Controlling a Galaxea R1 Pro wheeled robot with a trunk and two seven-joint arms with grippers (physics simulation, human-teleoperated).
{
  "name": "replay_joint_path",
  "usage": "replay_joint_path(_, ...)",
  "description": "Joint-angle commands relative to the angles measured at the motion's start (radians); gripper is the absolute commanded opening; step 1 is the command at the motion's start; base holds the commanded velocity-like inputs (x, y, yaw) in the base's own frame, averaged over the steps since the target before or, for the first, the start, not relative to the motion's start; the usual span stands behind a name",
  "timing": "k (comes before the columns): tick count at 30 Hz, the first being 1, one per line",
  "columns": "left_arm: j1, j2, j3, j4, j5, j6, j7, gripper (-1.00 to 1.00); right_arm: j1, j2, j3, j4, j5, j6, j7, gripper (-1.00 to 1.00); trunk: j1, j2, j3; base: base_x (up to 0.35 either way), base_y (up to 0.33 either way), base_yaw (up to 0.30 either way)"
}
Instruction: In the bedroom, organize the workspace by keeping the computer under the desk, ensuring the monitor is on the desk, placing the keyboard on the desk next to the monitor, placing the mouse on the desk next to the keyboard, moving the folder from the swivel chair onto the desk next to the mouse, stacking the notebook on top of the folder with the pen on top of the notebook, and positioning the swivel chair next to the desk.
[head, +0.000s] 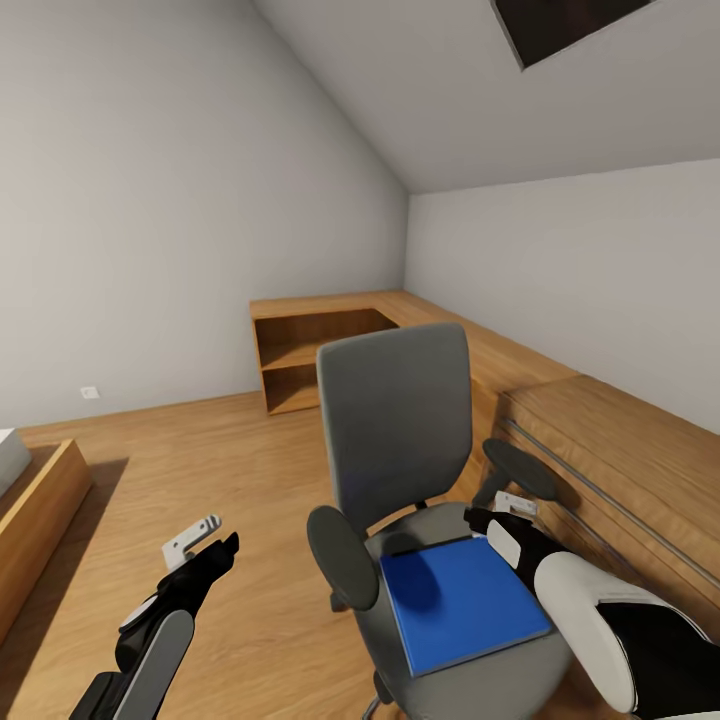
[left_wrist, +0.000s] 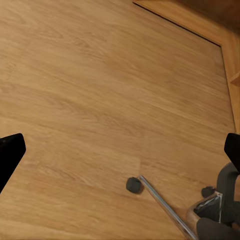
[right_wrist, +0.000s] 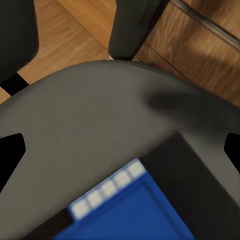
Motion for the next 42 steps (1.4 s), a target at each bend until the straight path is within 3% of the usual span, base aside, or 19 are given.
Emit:
replay_joint_path(1,-0.001,0.001,-0.002,-0.001,0.007,0.001,0.009,1.0,0.0,0.0,0.001,-0.003,-0.004,0.006,-0.004,1.0,0.004,-0.008,-0.004,0.0,0.0,0.0)
replay_joint_path(15,-0.001,0.001,-0.002,-0.002,0.007,0.001,0.009,1.0,0.0,0.0,0.001,-0.003,-0.004,0.006,-0.004,1.0,0.057,-0.106,-0.048,0.0,0.0,0.0)
replay_joint_path(31,0.0,0.001,-0.003,0.003,0.008,0.005,0.004,1.0,0.0,0.001,0.001,-0.003,-0.004,0.005,-0.004,1.0,0.065,-0.12,-0.054,-0.001,0.0,0.0)
replay_joint_path(42,-0.001,0.001,-0.004,0.006,0.008,0.005,0.002,1.0,0.0,0.001,0.001,-0.004,-0.004,0.005,-0.004,1.0,0.065,-0.12,-0.054,-0.166,0.0,0.0)
